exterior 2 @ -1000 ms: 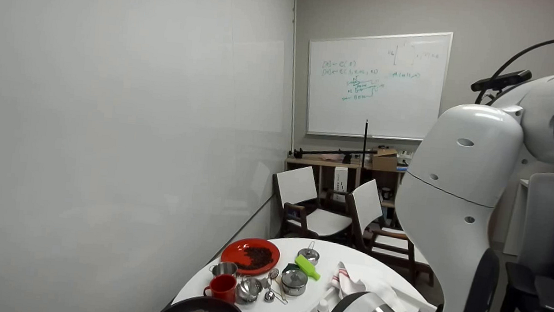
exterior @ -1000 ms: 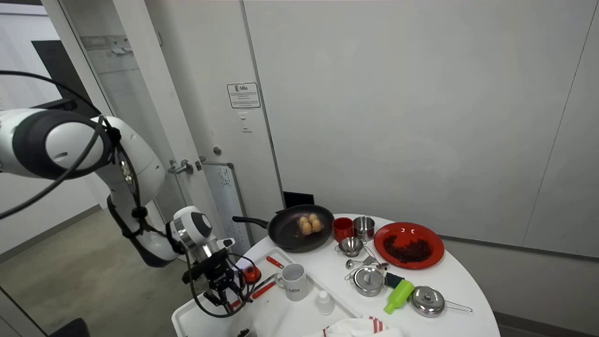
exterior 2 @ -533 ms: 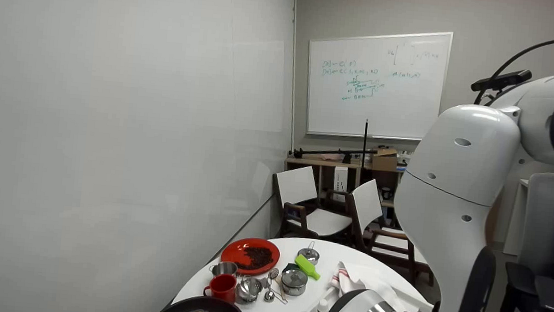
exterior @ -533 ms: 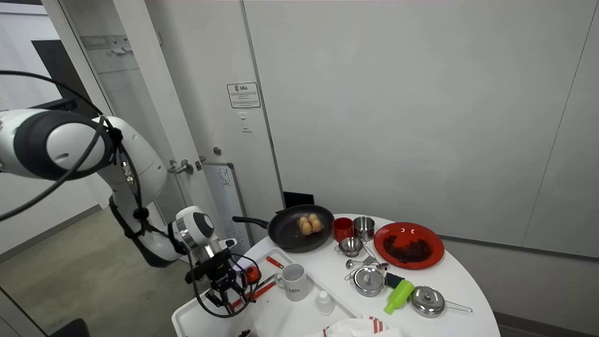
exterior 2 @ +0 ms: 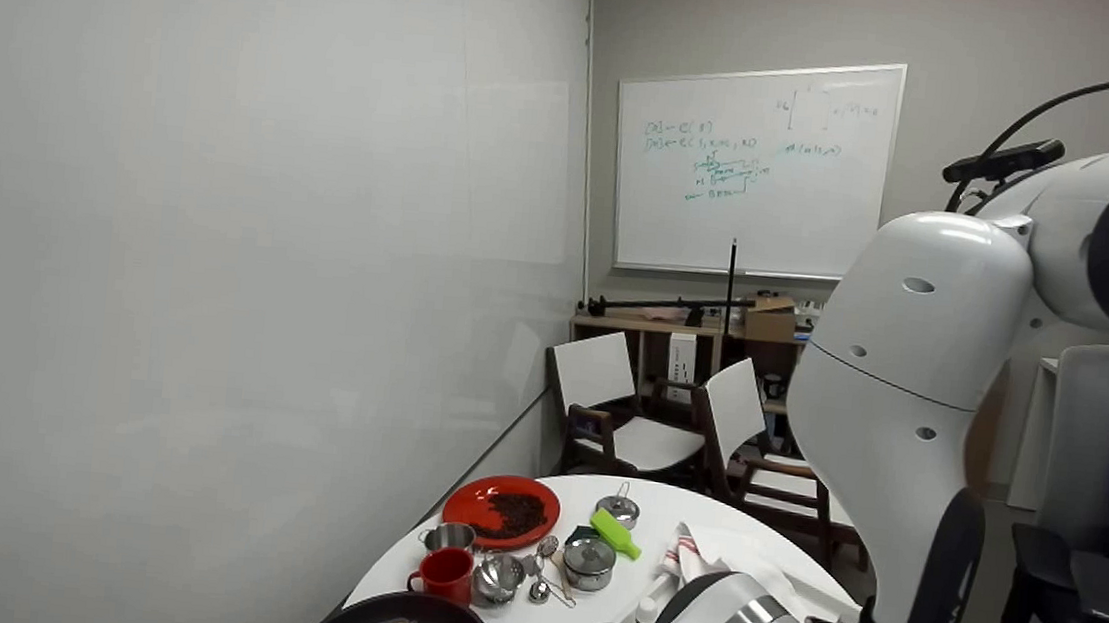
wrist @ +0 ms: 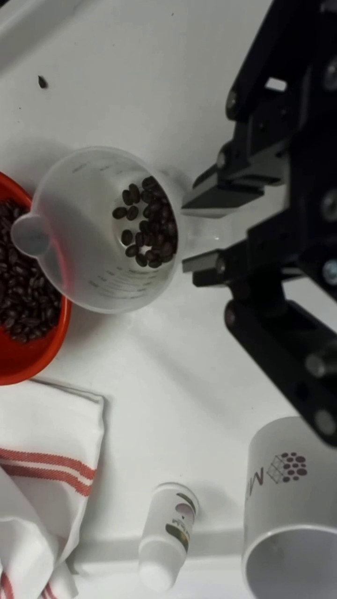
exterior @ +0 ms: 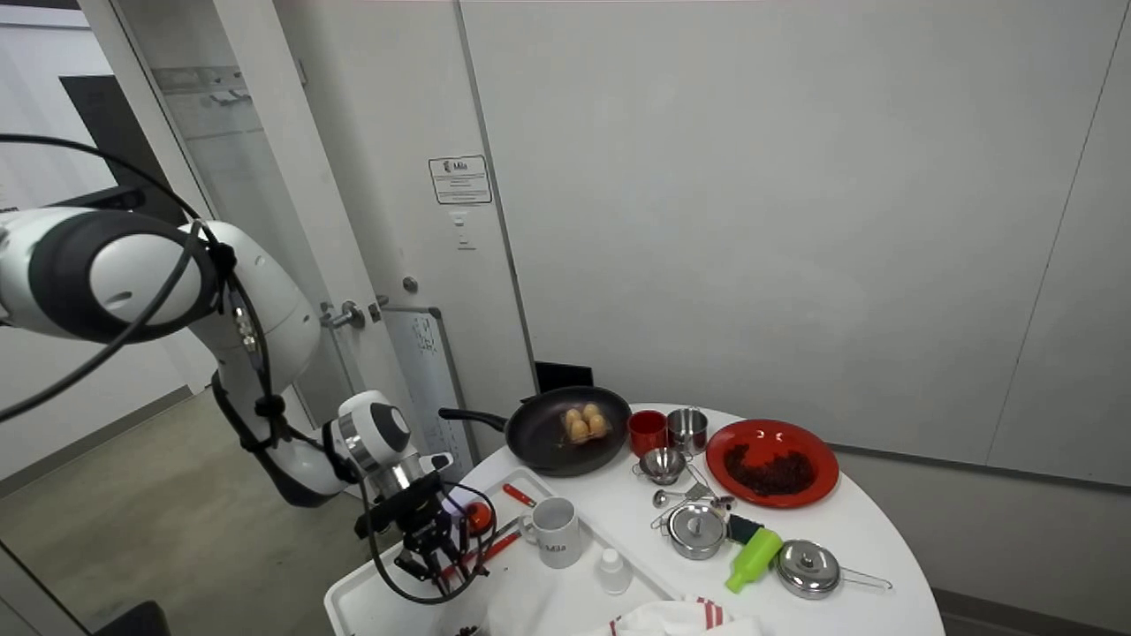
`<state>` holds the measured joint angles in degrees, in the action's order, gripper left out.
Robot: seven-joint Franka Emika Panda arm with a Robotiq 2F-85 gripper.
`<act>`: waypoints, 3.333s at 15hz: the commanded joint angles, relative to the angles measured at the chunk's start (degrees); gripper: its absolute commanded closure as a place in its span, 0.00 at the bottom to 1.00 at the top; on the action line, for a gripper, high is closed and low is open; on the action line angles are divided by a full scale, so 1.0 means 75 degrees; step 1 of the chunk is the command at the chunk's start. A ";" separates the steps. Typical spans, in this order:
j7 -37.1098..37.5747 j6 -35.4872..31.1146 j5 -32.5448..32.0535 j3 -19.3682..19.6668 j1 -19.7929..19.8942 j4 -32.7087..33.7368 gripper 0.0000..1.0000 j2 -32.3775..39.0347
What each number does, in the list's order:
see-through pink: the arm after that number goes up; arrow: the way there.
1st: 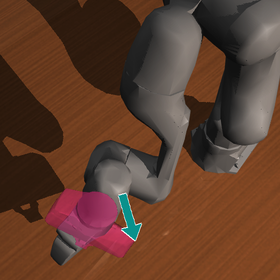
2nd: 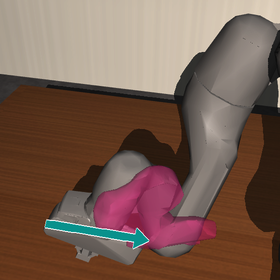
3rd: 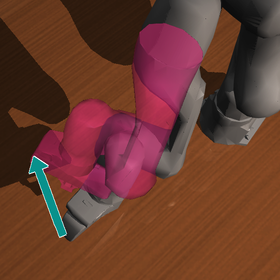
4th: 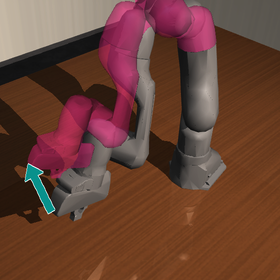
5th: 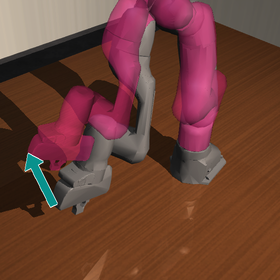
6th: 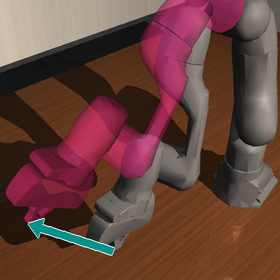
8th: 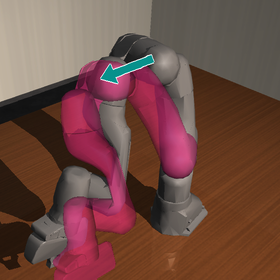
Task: Empty the contents in the clear jar
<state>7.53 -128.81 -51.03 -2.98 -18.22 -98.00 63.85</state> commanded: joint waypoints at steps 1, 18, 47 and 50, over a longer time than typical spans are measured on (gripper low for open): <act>-0.0110 0.0008 0.0035 0.0012 -0.0030 0.0026 0.89 -0.0084; 0.0801 0.0254 -0.0353 0.0378 0.0146 -0.1709 0.89 -0.2535; 0.5082 0.1249 0.1559 0.0727 0.0533 -0.2854 0.91 -0.3980; 0.6390 0.1808 0.1362 0.0955 0.0287 -0.2609 0.91 -0.3766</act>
<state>48.54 -119.80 -41.18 3.01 -14.30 -120.48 33.37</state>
